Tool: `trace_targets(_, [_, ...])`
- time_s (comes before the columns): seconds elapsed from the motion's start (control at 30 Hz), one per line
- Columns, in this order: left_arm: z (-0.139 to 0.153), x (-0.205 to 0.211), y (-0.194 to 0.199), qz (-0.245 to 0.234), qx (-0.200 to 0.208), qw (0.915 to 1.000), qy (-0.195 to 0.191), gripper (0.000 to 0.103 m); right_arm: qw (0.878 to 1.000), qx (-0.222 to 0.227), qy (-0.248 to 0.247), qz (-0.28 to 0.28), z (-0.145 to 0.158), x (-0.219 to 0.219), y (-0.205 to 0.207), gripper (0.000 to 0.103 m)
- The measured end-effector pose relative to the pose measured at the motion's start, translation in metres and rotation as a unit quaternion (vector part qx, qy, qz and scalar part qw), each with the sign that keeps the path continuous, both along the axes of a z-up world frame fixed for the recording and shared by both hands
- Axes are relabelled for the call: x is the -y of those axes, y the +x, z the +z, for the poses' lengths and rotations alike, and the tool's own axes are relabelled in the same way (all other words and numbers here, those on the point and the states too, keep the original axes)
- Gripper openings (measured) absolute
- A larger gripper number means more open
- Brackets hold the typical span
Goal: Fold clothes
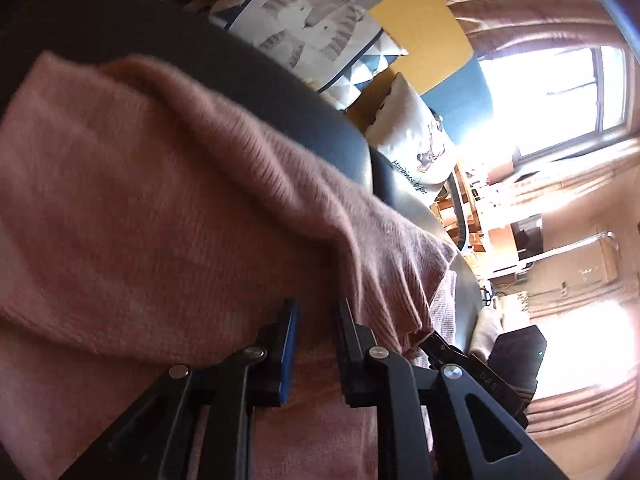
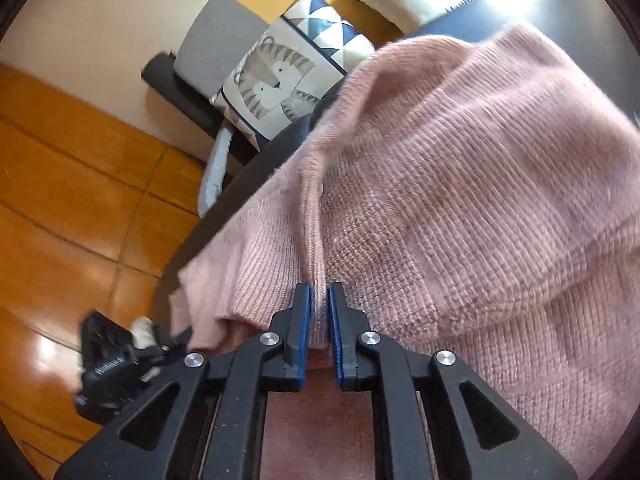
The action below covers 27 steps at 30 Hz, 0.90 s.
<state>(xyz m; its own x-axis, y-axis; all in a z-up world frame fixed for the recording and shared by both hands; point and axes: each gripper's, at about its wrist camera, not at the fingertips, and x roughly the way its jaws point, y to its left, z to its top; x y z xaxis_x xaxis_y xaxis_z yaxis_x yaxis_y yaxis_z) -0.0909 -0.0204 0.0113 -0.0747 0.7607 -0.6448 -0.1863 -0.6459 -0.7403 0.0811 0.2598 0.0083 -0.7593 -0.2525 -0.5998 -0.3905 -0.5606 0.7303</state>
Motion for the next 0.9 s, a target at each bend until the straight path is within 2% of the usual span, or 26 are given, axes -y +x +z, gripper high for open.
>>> trace_targets(0.07, [-0.005,0.007,0.003,0.026,0.016,0.9986,0.043,0.026,1.0,-0.001,-0.007,0.007,-0.003,-0.001,0.0,0.016])
trace_targets(0.13, [-0.007,0.012,0.004,0.039,0.031,0.9953,0.083,0.027,1.0,-0.003,-0.005,0.014,-0.003,0.001,-0.001,0.016])
trace_targets(0.27, [0.001,0.013,0.003,0.036,0.035,0.9924,0.112,0.029,1.0,-0.009,-0.012,0.013,-0.006,0.005,-0.003,0.017])
trace_targets(0.33, [0.004,0.006,0.001,0.038,0.024,0.9947,0.092,0.034,1.0,-0.005,-0.012,0.02,-0.009,0.009,-0.007,0.018])
trace_targets(0.47, [-0.005,-0.017,-0.002,0.023,0.054,0.9961,0.066,0.035,0.999,0.004,0.016,0.028,-0.007,0.016,-0.011,0.018])
trace_targets(0.53, [-0.008,-0.028,0.0,0.021,0.056,0.9967,0.056,0.035,0.999,0.013,0.041,0.033,-0.004,0.02,-0.012,0.018])
trace_targets(0.57, [-0.008,-0.032,0.001,0.017,0.047,0.9975,0.049,0.035,0.998,0.017,0.055,0.036,-0.001,0.022,-0.014,0.013])
trace_targets(0.63, [-0.007,-0.038,0.001,0.01,0.037,0.9984,0.041,0.029,0.995,0.026,0.091,0.043,0.006,0.026,-0.016,0.006])
trace_targets(0.67, [-0.005,-0.039,0.0,0.002,0.034,0.9986,0.041,0.016,0.993,0.024,0.106,0.045,0.012,0.027,-0.016,0.006])
trace_targets(0.73, [0.011,-0.036,-0.001,-0.012,0.004,0.9993,0.035,0.006,0.991,0.008,0.127,0.048,0.027,0.03,-0.014,0.005])
trace_targets(0.83, [0.041,-0.029,-0.003,-0.029,-0.051,0.998,0.021,0.006,0.991,-0.018,0.126,0.049,0.043,0.031,-0.014,0.005])
trace_targets(0.9, [0.055,-0.023,-0.003,-0.039,-0.086,0.9955,-0.011,0.006,0.992,-0.013,0.115,0.052,0.041,0.029,-0.015,0.005])
